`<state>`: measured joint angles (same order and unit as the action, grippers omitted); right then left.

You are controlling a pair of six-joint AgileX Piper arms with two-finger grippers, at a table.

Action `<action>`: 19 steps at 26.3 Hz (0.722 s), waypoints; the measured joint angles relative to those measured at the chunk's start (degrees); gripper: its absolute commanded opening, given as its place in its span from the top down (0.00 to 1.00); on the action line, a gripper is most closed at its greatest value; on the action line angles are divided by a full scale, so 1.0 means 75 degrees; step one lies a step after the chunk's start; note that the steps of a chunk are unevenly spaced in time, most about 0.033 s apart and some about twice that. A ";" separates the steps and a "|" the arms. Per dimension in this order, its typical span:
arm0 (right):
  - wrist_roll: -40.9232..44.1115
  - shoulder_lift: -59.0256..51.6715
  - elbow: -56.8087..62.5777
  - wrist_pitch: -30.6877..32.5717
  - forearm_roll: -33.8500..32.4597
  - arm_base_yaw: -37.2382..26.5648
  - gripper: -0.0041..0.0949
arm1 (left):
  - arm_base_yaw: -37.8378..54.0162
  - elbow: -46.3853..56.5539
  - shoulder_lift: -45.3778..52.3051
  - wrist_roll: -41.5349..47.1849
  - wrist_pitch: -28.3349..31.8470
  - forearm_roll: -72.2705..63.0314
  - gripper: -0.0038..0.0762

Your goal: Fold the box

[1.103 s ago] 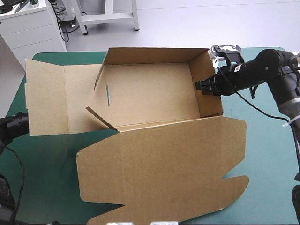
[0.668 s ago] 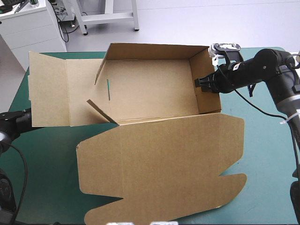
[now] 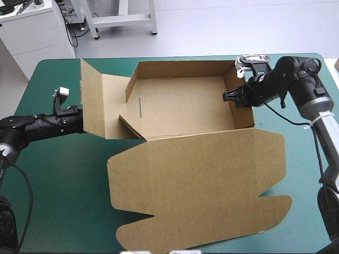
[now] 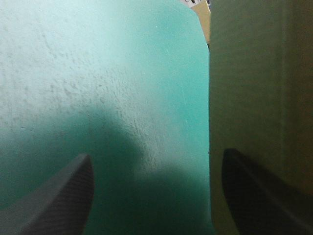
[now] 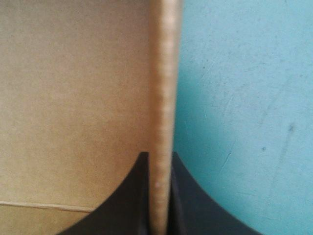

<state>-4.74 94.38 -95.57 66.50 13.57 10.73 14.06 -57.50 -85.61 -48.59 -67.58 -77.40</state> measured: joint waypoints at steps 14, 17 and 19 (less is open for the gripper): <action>0.0316 0.0022 0.0000 0.0006 -0.0700 -0.0015 0.98 | -0.1345 -0.0040 0.0008 -0.0115 -0.0041 -0.1104 0.30; 0.0335 0.0022 0.0000 0.0006 -0.0709 -0.0015 0.98 | -0.1376 -0.0047 0.0008 -0.0115 -0.0041 -0.1164 0.30; 0.0367 0.0022 0.0000 0.0006 -0.0715 -0.0015 0.98 | -0.1456 -0.0047 0.0008 -0.0115 -0.0027 -0.1176 0.30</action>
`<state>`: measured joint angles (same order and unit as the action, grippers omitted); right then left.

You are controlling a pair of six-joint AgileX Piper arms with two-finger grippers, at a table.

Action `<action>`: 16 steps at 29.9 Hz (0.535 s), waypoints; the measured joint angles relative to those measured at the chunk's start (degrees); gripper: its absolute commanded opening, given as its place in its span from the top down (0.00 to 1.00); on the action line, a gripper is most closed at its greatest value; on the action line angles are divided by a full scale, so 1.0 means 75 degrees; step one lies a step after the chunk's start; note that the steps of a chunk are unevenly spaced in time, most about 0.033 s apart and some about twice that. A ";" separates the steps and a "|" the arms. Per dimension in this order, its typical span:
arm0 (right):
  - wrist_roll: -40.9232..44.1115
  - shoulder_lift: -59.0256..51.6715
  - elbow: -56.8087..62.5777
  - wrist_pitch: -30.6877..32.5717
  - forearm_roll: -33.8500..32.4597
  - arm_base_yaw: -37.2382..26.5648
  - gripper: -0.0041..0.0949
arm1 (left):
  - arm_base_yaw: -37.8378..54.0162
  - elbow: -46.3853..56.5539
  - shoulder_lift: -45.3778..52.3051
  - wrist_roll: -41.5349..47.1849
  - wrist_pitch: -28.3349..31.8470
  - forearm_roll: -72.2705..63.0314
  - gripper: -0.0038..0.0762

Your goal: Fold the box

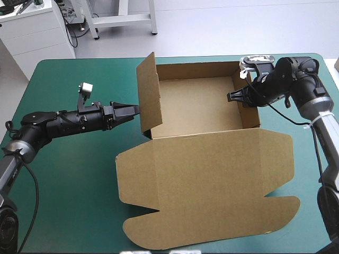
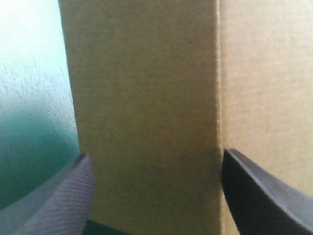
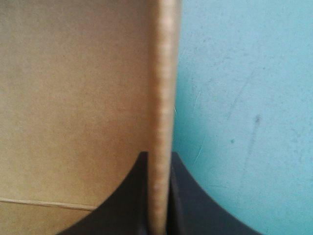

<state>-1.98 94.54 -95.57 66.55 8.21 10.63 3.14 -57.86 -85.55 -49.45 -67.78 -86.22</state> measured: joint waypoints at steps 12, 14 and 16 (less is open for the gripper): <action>0.0093 0.0000 0.0000 0.0000 -0.0025 0.0000 0.98 | -0.0560 -0.0386 0.0000 -0.0086 -0.0033 -0.0202 0.30; 0.0099 0.0000 0.0000 0.0000 -0.0025 0.0000 0.98 | -0.0569 -0.0500 0.0000 -0.0094 -0.0032 -0.0202 0.30; 0.0137 0.0000 0.0000 0.0000 -0.0025 0.0027 0.98 | -0.0569 -0.0560 0.0000 -0.0094 -0.0032 -0.0209 0.30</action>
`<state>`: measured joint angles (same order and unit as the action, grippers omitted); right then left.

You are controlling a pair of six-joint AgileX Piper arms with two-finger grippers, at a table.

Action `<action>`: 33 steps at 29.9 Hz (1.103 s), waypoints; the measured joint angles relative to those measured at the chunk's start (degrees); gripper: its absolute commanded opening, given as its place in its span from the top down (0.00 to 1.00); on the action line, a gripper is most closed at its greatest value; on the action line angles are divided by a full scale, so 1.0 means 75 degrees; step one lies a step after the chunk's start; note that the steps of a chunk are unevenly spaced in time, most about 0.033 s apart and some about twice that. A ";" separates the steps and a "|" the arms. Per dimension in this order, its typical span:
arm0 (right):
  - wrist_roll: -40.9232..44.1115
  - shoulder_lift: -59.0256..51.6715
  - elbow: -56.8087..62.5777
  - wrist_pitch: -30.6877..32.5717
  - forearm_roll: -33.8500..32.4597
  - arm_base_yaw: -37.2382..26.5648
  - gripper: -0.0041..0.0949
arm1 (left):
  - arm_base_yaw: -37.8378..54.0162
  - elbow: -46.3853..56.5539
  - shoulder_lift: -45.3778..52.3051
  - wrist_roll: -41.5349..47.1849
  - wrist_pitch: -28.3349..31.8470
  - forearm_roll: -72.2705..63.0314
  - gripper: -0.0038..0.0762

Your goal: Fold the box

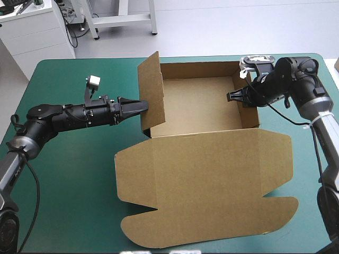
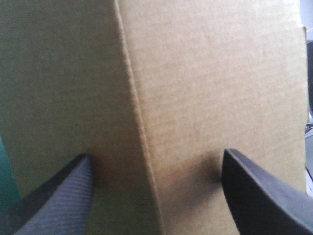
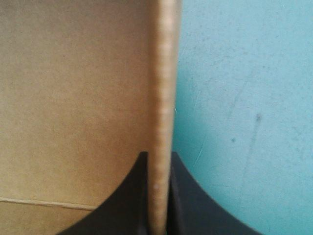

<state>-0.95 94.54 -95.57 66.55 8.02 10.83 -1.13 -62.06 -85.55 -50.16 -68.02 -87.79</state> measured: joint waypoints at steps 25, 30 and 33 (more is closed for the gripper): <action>0.1557 0.0000 0.0007 -0.0491 -0.1776 0.1681 0.98 | -0.0419 -0.0037 0.0636 0.2051 0.1420 0.2389 0.30; 0.2150 0.0000 0.0007 -0.0616 -0.2215 0.2155 0.98 | -0.0921 -0.0037 0.1310 0.3258 0.2657 0.3803 0.30; 0.2300 0.0000 0.0007 -0.0636 -0.2212 0.2271 0.98 | -0.1155 -0.0037 0.1551 0.4098 0.3061 0.4692 0.30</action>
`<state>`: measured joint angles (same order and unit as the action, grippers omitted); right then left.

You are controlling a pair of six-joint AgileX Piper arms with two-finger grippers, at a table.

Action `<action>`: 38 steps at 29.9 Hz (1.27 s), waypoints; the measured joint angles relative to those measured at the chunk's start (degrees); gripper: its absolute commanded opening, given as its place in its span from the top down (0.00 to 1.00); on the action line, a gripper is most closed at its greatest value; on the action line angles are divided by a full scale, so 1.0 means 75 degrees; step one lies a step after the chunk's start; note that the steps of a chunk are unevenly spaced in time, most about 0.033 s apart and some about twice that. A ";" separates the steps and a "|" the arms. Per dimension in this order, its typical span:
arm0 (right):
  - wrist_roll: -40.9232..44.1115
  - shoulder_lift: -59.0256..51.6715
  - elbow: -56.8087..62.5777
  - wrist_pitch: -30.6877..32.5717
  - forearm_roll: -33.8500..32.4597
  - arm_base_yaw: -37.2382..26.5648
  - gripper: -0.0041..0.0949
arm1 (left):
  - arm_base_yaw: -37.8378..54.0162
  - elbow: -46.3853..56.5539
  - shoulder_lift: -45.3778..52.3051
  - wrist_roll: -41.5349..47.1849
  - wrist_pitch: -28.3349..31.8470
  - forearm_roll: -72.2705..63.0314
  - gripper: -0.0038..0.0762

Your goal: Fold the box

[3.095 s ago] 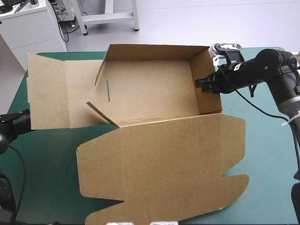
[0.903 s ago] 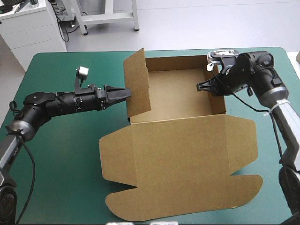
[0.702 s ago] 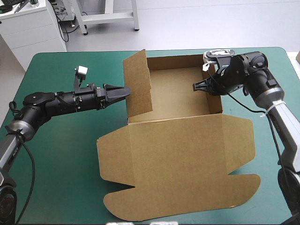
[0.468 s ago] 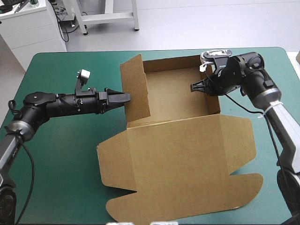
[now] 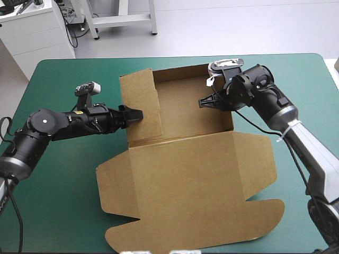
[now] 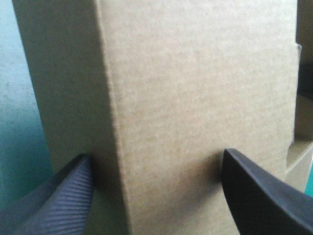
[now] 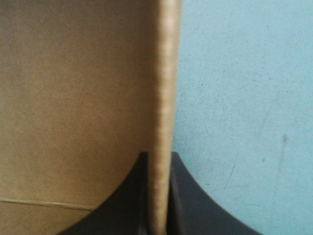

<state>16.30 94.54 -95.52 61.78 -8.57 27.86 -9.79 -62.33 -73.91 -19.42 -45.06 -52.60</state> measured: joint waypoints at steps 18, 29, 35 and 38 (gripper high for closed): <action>0.0621 0.0000 0.0000 -0.0091 -0.0331 0.0595 0.98 | -0.0671 -0.0360 0.0072 0.2939 0.0524 0.3213 0.37; 0.0846 0.0000 0.0000 -0.0050 -0.0750 0.0970 0.98 | -0.0671 -0.0841 -0.0376 0.3012 0.0178 0.3695 0.37; 0.0929 0.0000 0.0000 -0.0008 -0.0884 0.1051 0.98 | -0.0671 -0.0843 -0.0438 0.3018 0.0041 0.3730 0.37; 0.0937 0.0000 0.0000 -0.0002 -0.0884 0.1051 0.98 | -0.0671 -0.0843 -0.0447 0.3018 0.0032 0.3737 0.37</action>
<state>23.33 94.54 -95.52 61.76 -15.20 35.74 -14.82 -68.65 -77.27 3.22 -44.82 -24.58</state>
